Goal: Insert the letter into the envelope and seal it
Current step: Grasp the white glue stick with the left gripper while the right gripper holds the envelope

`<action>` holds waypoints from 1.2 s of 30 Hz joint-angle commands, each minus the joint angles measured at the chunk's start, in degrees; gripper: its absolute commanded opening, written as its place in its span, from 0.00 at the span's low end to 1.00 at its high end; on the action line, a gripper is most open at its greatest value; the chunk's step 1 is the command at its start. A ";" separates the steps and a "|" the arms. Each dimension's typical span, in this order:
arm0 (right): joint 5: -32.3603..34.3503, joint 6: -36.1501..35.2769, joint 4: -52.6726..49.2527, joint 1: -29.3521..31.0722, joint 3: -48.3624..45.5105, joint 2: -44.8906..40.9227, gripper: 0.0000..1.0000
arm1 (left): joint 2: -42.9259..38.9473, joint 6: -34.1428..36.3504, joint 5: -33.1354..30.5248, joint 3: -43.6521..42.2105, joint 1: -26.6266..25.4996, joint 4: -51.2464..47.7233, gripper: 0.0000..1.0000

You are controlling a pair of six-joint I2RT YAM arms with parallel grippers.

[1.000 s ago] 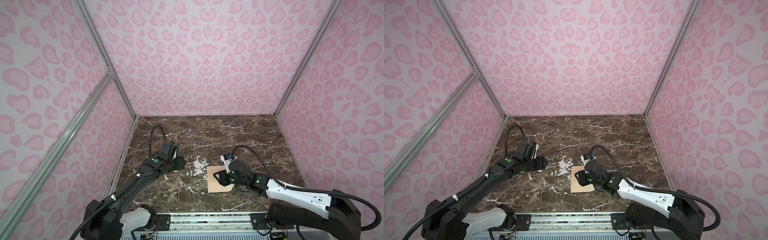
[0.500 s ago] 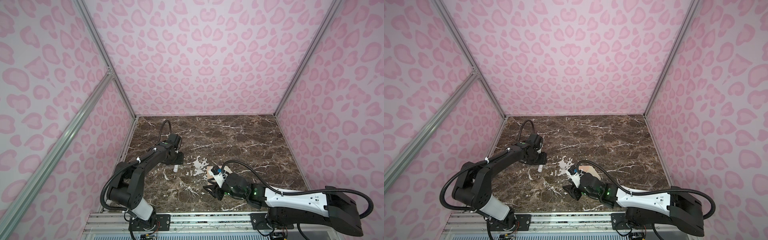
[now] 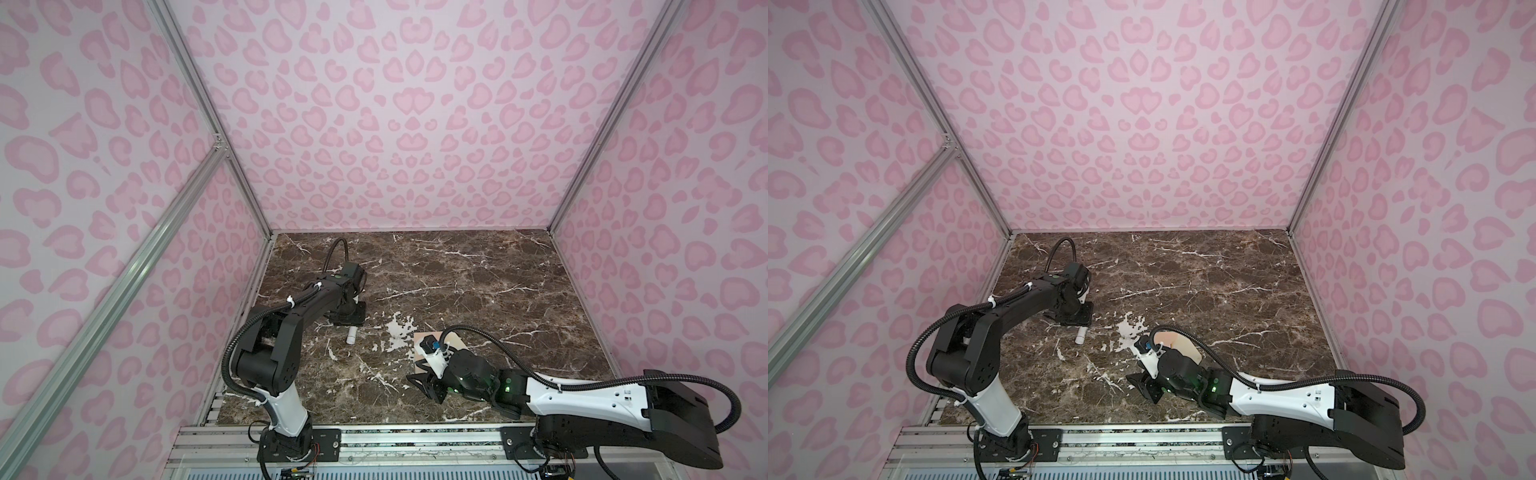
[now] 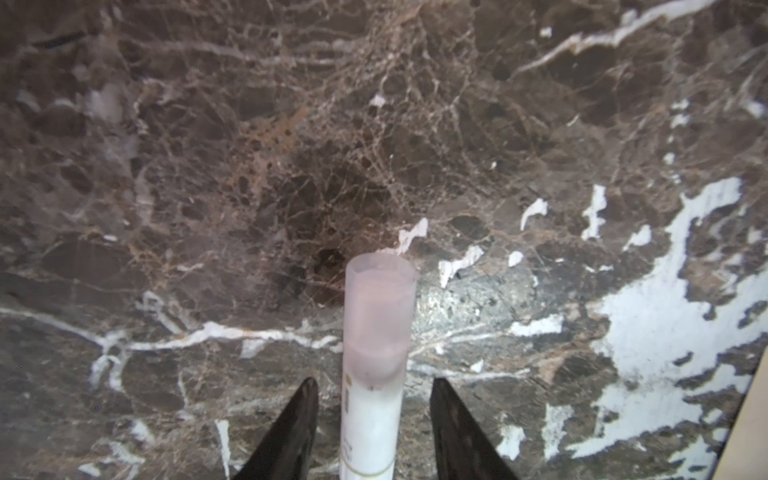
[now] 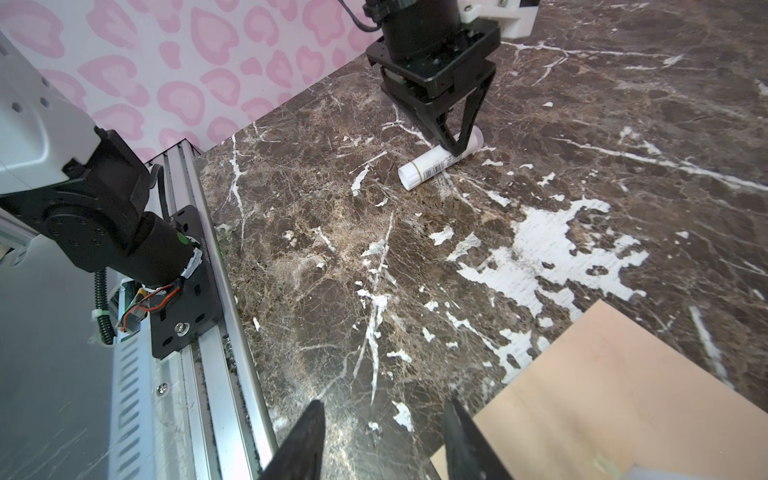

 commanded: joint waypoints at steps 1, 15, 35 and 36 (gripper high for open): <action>1.09 -0.41 0.29 0.06 -0.24 0.23 0.49 | 1.54 1.12 0.17 2.02 0.14 -2.94 0.44; 1.88 0.07 -0.58 0.06 -0.86 -0.76 0.49 | 4.94 1.40 -0.32 3.43 0.15 -5.36 0.28; 1.65 0.27 0.05 0.06 -0.93 -0.32 0.49 | 7.88 1.26 -2.16 3.79 0.15 -7.45 0.32; 1.71 0.27 0.12 0.06 -0.94 -0.32 0.49 | 8.08 1.29 -2.17 3.77 0.08 -7.46 0.32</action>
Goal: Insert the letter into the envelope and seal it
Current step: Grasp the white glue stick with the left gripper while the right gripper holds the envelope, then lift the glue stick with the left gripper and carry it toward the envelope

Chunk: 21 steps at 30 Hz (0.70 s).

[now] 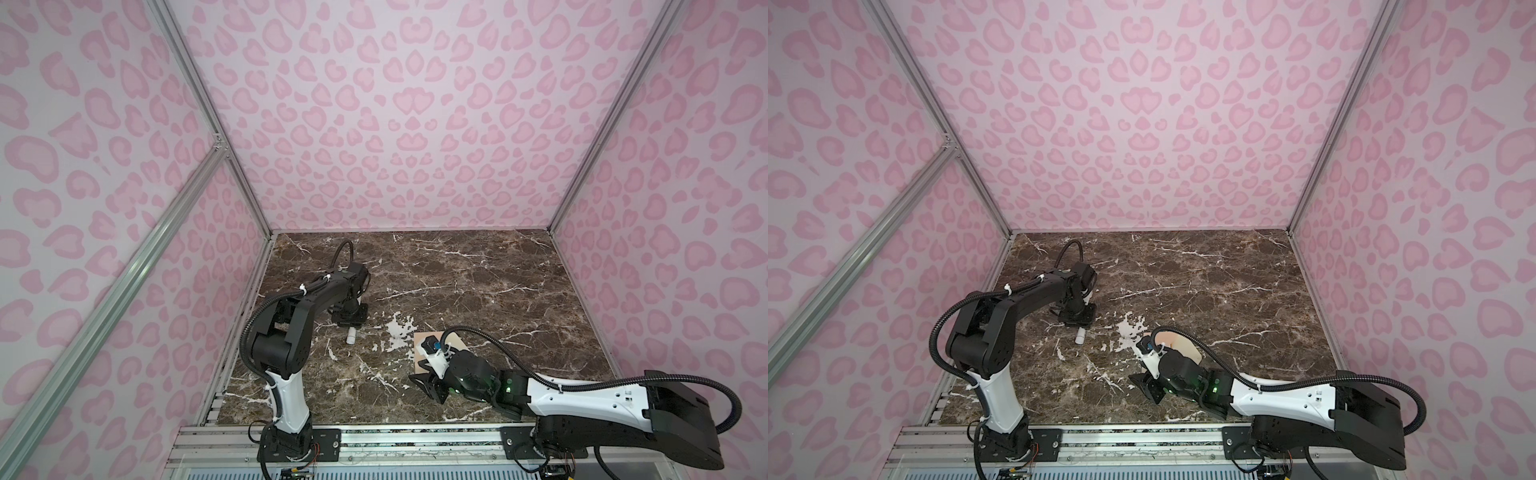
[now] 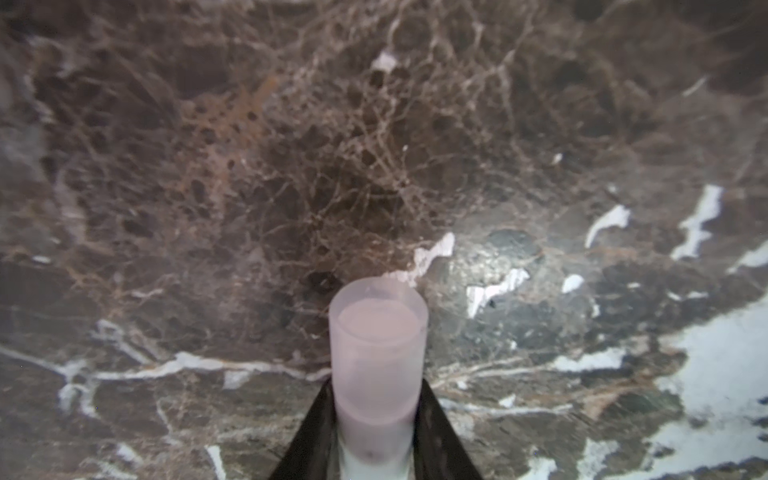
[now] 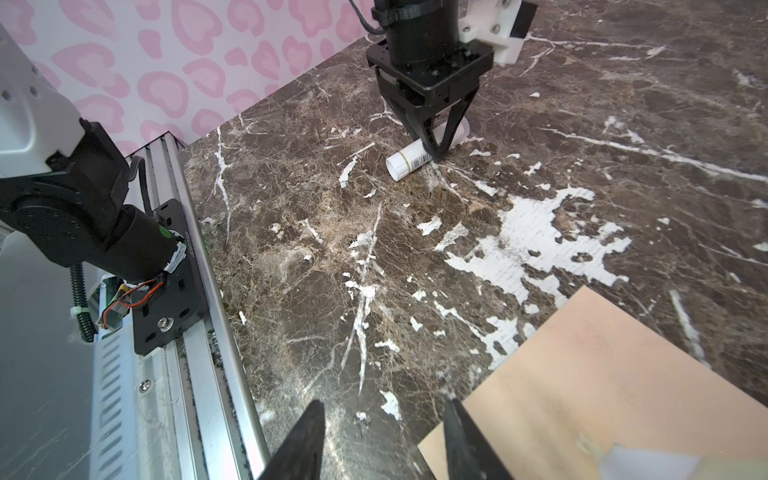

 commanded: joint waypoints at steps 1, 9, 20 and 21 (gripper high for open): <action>0.73 0.28 1.21 0.07 -0.27 0.25 0.49 | 0.78 0.37 -1.41 -0.30 -0.01 -2.47 0.32; 0.99 0.24 0.96 0.06 -0.16 0.47 0.49 | 1.42 0.39 -1.31 -0.18 -0.16 -2.94 0.33; 1.99 0.54 -0.36 0.06 0.77 -0.31 0.49 | -3.08 0.36 -0.86 -0.57 -0.86 -3.12 0.28; 2.27 0.54 -0.64 0.11 0.74 -0.68 0.49 | -4.27 0.37 -0.58 -0.77 -0.95 -3.03 0.27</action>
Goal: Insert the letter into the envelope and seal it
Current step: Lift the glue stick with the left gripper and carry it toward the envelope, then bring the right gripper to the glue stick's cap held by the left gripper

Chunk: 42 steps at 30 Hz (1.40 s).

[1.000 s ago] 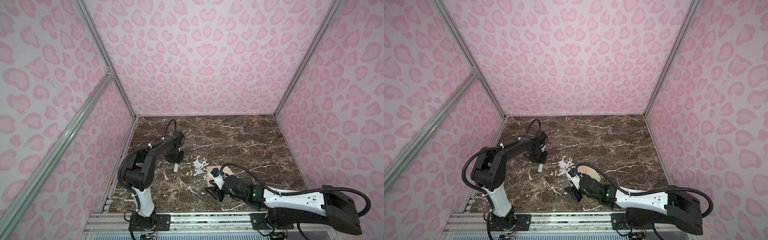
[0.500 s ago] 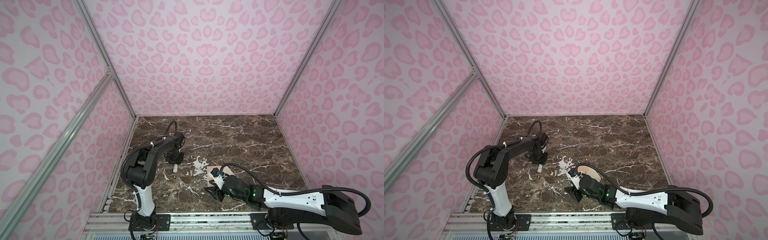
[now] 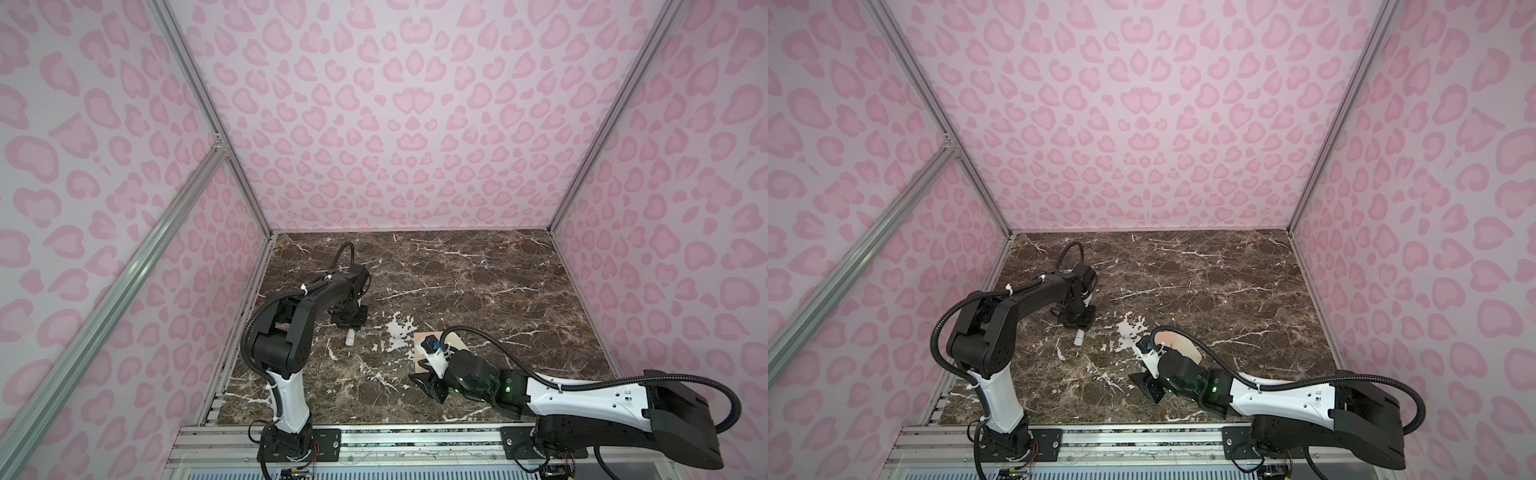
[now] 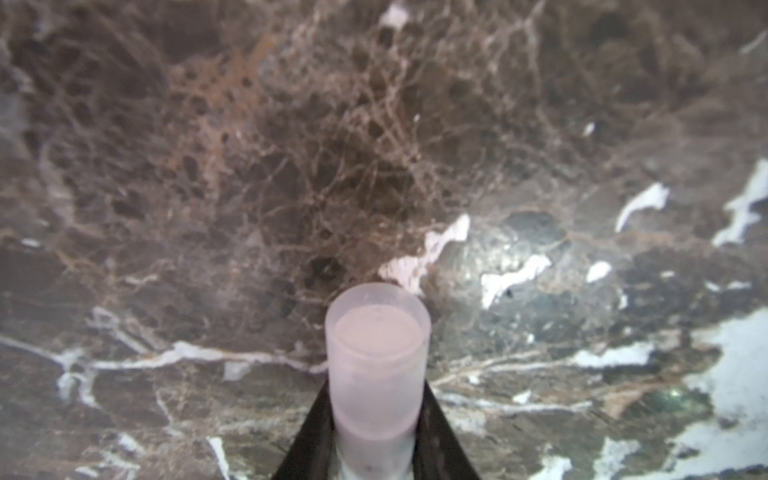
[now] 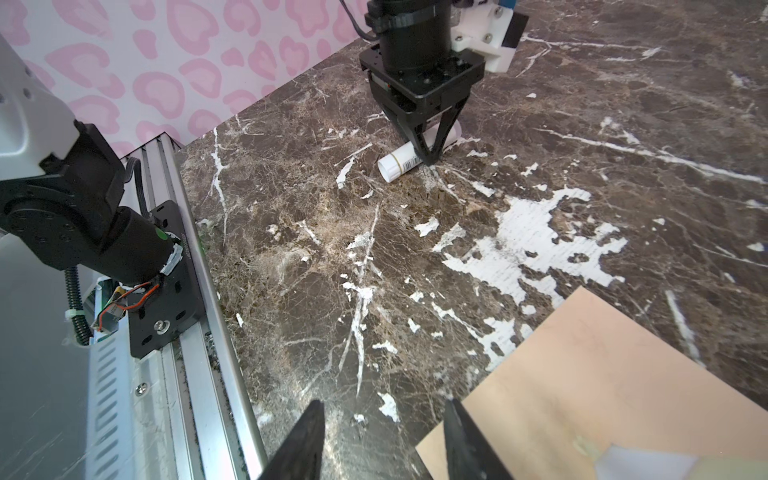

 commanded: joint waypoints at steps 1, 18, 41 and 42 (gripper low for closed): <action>1.97 0.48 -0.34 -0.01 0.35 -0.96 0.49 | -4.11 0.36 0.22 -0.49 -0.48 -0.84 0.28; 1.10 12.45 -18.30 -19.93 14.98 -13.27 0.51 | -50.53 -3.41 9.45 -19.21 -10.80 26.38 0.26; -6.82 12.67 -32.02 -15.37 30.91 -3.83 0.52 | -44.82 -0.83 8.27 -30.83 -30.41 55.75 0.30; -6.63 12.70 -32.51 -15.41 31.11 -3.62 0.52 | -44.52 -0.77 8.37 -30.74 -30.46 55.87 0.30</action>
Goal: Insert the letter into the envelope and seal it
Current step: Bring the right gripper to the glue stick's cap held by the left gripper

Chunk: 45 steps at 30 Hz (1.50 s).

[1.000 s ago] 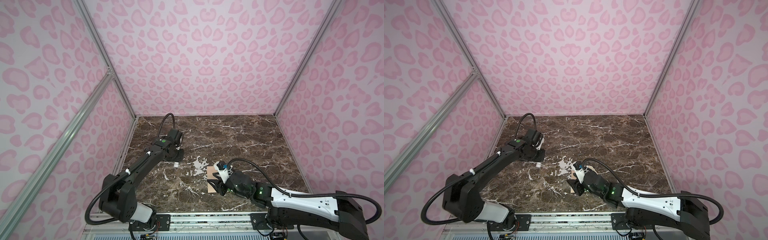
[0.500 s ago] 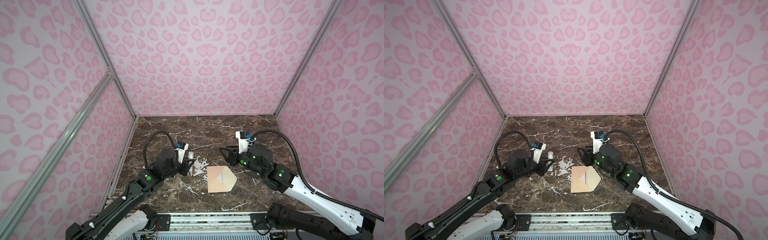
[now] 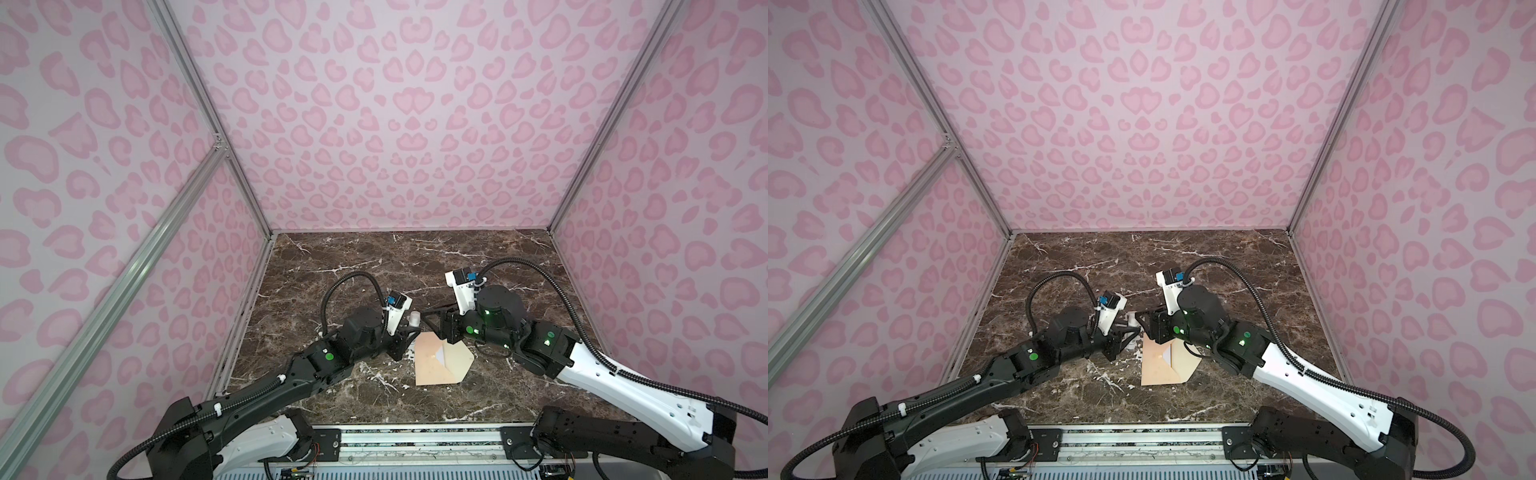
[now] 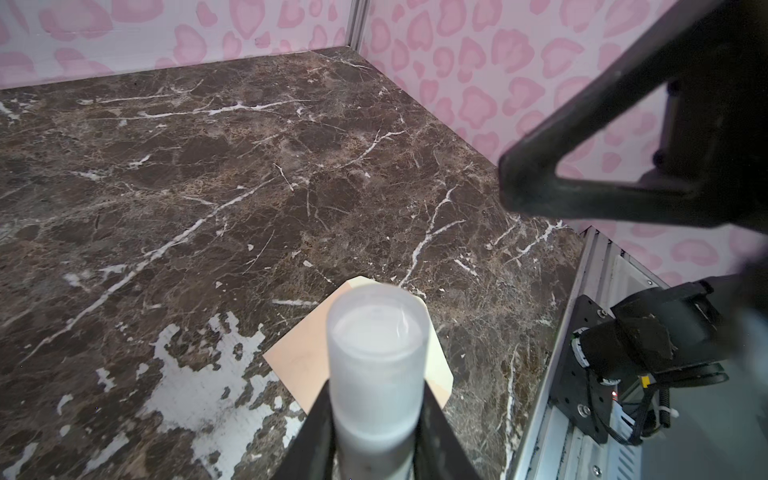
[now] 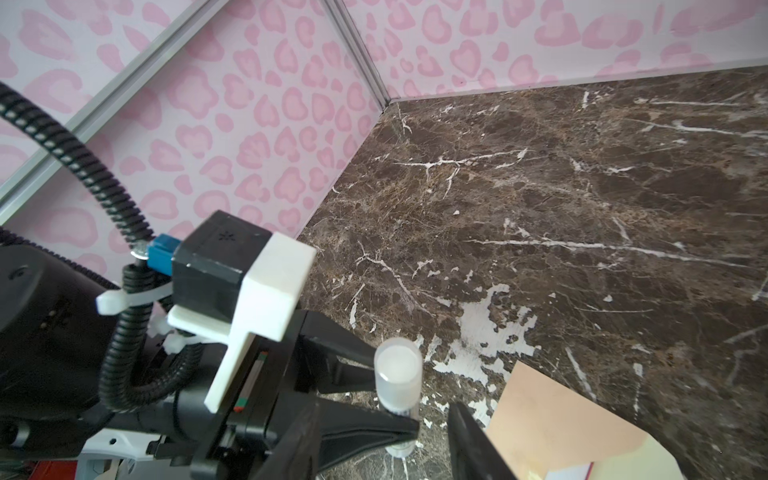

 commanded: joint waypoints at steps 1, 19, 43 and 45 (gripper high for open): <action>0.75 -0.45 -2.83 0.28 0.63 0.84 0.53 | 0.78 0.89 -0.14 1.05 -0.47 4.22 0.30; 2.17 1.51 -2.35 -0.19 1.65 4.97 0.48 | 3.27 1.73 1.06 2.36 -2.34 5.07 0.29; 1.36 3.47 -0.70 -1.90 1.64 5.24 0.14 | 5.30 2.86 -0.30 2.81 -2.72 2.84 0.24; 1.45 3.46 -0.82 -1.93 1.92 5.31 0.13 | 5.48 2.96 -0.36 2.71 -2.67 2.62 0.24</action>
